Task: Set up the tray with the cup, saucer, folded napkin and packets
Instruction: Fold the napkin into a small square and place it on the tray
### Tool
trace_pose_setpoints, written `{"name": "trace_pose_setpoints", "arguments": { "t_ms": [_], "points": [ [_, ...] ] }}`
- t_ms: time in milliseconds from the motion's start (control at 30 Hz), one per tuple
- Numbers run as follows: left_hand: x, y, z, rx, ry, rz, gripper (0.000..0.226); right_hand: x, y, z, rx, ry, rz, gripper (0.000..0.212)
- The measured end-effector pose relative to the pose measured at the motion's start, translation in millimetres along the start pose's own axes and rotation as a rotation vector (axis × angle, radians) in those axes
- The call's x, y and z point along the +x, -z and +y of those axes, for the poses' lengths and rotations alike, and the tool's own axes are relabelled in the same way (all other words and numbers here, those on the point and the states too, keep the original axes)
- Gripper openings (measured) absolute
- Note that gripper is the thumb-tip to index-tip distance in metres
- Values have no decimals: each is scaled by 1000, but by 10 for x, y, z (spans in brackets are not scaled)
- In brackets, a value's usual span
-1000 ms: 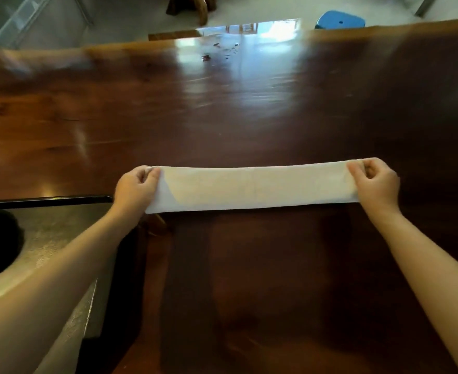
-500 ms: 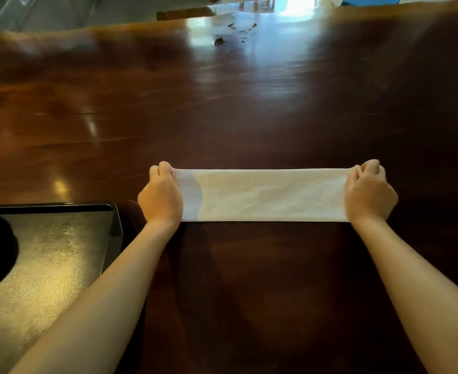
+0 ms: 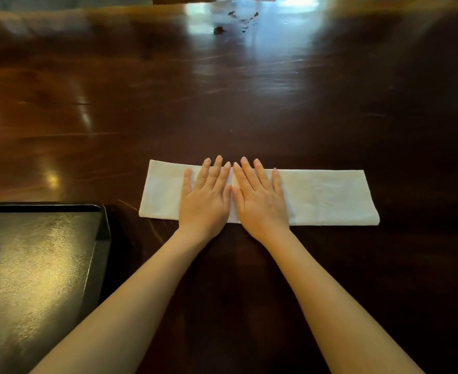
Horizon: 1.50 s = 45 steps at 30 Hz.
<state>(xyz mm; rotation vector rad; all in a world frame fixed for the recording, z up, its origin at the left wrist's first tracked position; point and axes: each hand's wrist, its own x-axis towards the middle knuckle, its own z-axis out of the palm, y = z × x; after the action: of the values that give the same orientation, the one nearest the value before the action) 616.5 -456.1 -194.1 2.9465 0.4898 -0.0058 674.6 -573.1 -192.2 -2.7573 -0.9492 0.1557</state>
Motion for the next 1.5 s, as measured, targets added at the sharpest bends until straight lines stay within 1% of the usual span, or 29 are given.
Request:
{"name": "trace_pose_setpoints", "arguments": {
  "t_ms": [67,133,267,333,433,500,533,567,600,633,667,700,733,800,867,967,1133,1200,1300,1333,1400,1467,1500],
  "points": [
    [12,-15,-12,-22,-6,-6,53,-31,10,89,-49,-23,-6,56],
    [17,-28,-63,-36,27,-13,57,-76,49,253,-57,-76,-20,58],
    [57,16,-483,-51,133,-2,64,-276,223,967,-97,-282,-10,57],
    [60,60,-606,-64,143,-20,66,-400,295,1247,-129,-351,-7,61],
    [69,103,-599,-57,144,-44,65,-441,298,1337,-155,-369,-12,63],
    [72,126,-521,-70,223,-51,62,-420,285,1291,-148,-379,-26,61],
    [79,134,-414,-66,256,-29,61,-414,281,1286,-153,-381,-26,61],
    [95,134,-232,-67,247,6,59,-409,283,1291,-157,-380,-20,60],
    [107,124,21,-88,184,47,58,-406,287,1303,-160,-375,-13,60],
    [105,99,323,-126,81,73,57,-405,288,1317,-164,-368,-6,59],
    [81,58,642,-160,-37,65,55,-402,287,1328,-166,-364,-4,60],
    [36,5,937,-179,-134,21,55,-405,284,1332,-167,-363,-8,60],
    [-7,-47,1154,-182,-193,-30,54,-412,277,1333,-168,-360,-14,60],
    [-24,-142,1276,-133,-210,-86,55,-419,262,1340,-176,-354,-18,61],
    [29,-168,1091,-81,-172,-65,58,-416,262,1361,-173,-347,-16,61],
    [99,-120,576,-65,-48,-20,61,-423,270,1361,-157,-342,-24,60],
    [2,19,-303,-50,134,-22,65,-435,304,1355,-150,-339,-47,60],
    [-27,67,-499,-47,163,-23,66,-437,312,1354,-140,-344,-52,60],
    [-38,91,-567,-38,152,-11,67,-439,358,1335,-98,-340,-70,58],
    [-41,86,-562,-34,151,-3,67,-445,386,1320,-66,-330,-48,58],
    [-50,70,-549,-29,152,13,68,-491,452,1299,3,-351,65,59],
    [-50,57,-550,-26,152,34,68,-572,537,1295,22,-481,195,63],
    [-47,52,-556,-26,151,41,68,-619,566,1289,4,-561,229,62]
  ]
}}
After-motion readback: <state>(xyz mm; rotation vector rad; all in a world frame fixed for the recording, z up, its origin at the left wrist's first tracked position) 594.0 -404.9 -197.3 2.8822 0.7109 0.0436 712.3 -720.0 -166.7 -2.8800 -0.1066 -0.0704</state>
